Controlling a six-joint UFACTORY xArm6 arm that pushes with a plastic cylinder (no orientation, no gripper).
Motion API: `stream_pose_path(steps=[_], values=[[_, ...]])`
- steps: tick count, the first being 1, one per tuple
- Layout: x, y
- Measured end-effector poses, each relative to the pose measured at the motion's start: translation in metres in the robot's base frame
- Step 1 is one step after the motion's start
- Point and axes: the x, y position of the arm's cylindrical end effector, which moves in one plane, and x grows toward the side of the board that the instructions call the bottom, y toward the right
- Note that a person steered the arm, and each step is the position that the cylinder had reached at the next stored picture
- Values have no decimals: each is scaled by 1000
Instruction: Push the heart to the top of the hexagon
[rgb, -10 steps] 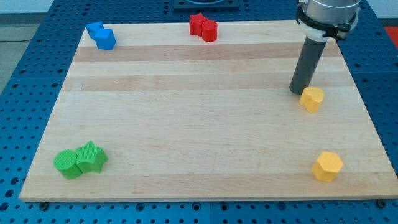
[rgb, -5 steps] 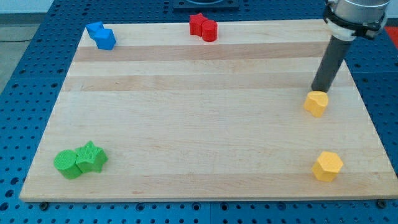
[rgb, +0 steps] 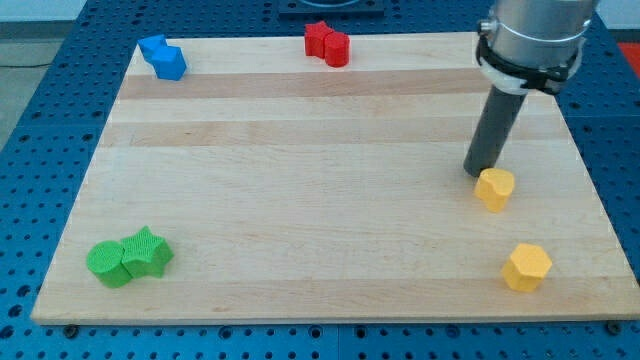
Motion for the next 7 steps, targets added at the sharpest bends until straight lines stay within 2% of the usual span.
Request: stream_pose_path(steps=[2,7], values=[[15,31],[56,34]])
